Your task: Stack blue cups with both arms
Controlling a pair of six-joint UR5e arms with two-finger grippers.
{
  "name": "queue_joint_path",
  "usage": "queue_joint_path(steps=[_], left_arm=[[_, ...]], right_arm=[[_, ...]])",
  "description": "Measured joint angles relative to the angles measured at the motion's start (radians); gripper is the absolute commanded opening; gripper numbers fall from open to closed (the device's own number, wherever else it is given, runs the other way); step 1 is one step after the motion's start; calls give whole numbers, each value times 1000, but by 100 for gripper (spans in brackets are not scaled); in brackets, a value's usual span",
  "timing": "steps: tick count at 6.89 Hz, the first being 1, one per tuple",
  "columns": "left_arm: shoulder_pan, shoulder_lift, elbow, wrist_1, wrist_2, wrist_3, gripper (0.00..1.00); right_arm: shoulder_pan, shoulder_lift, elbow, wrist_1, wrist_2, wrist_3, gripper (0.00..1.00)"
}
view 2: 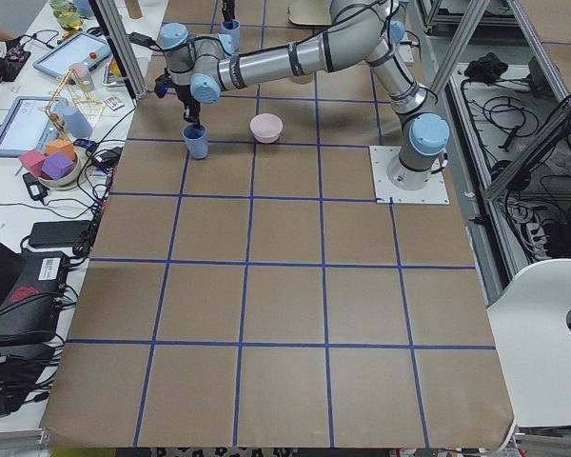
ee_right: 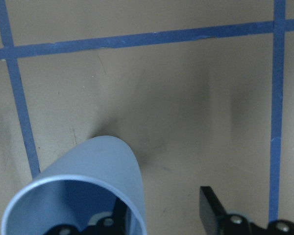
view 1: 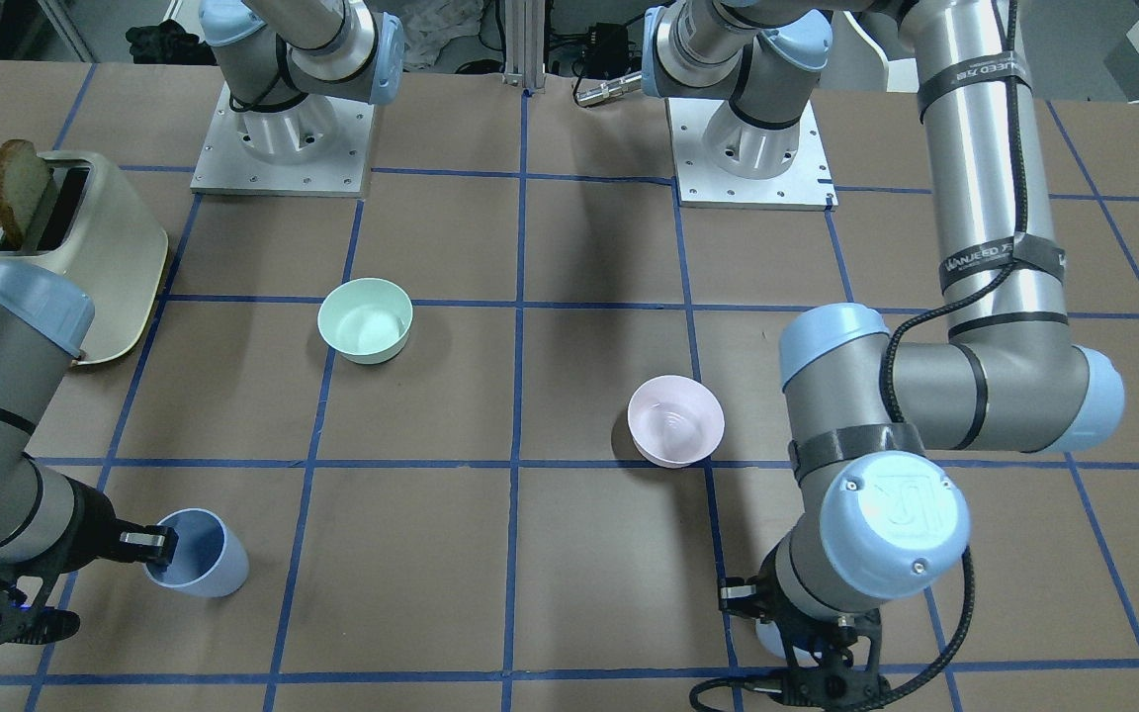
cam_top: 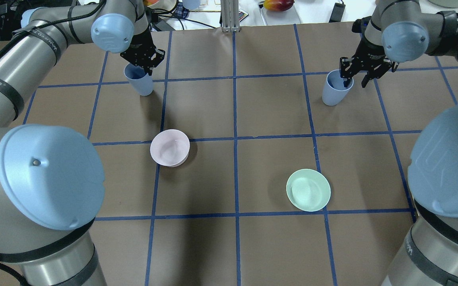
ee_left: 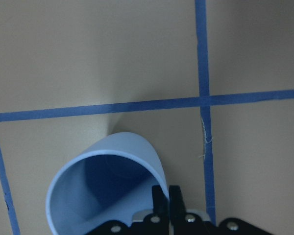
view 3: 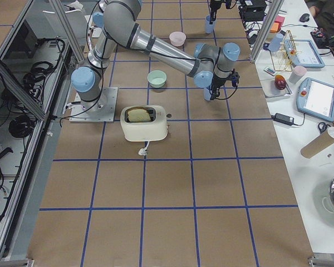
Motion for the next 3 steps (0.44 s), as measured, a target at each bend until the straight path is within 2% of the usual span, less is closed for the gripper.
queue_joint_path(steps=[2,3], left_arm=[[-168,1,78,-6,-28,-242,0],[-284,14,72,-40,-24,-359,0]], right_arm=[[0,-2,-4,25,-3,1,0],[0,-3,-10,44,-3,1,0]])
